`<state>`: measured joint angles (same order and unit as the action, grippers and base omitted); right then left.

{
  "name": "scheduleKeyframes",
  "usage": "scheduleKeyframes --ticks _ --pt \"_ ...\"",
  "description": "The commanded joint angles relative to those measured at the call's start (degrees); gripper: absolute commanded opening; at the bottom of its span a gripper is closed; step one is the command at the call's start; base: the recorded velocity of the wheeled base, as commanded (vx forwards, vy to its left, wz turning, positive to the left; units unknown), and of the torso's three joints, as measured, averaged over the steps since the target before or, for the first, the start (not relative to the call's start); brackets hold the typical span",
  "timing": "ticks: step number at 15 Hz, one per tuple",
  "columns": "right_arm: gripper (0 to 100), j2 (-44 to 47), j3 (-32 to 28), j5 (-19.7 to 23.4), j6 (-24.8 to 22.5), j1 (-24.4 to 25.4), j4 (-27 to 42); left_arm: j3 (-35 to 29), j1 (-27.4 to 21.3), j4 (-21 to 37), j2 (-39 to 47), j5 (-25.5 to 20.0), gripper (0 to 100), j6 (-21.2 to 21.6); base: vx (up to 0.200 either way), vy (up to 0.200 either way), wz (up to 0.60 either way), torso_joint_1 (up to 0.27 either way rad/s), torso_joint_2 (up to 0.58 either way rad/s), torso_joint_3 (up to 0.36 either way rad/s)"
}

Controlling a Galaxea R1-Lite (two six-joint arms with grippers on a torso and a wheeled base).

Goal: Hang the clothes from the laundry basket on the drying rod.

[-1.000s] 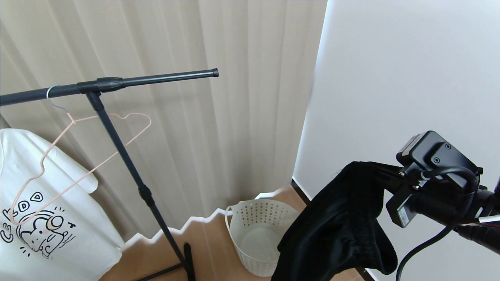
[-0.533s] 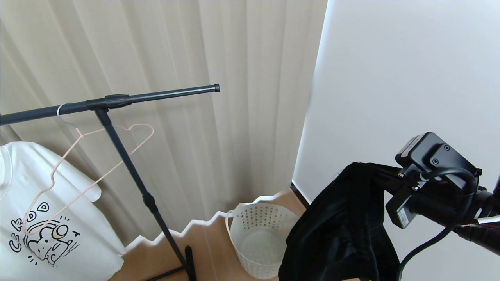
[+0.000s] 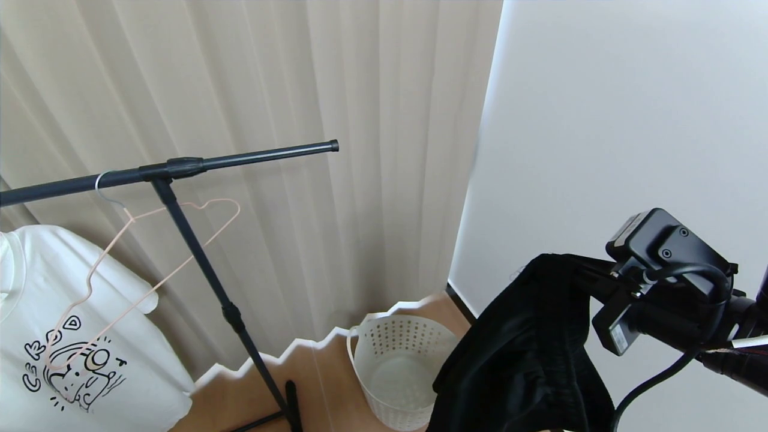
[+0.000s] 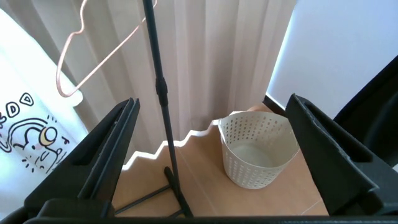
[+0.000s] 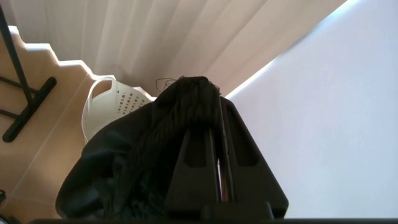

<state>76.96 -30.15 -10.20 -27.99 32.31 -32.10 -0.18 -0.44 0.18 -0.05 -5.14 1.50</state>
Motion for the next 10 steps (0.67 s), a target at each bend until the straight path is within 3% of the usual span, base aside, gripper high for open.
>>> scheduleKeyframes --ticks 1,8,10 --pt "0 0.0 0.2 0.0 0.0 0.0 0.0 0.0 0.0 0.0 0.0 0.0 100 0.0 0.000 0.000 0.60 0.007 -0.01 0.002" --pt "0 -0.4 0.4 0.2 0.0 0.0 -0.1 0.0 0.0 0.0 0.0 0.0 100 0.0 0.000 0.000 0.60 0.006 0.00 0.002" --pt "0 -0.4 0.5 0.2 0.0 0.0 -0.1 0.0 0.0 0.1 0.0 -0.1 100 0.0 0.000 0.100 0.00 0.001 0.00 -0.004"
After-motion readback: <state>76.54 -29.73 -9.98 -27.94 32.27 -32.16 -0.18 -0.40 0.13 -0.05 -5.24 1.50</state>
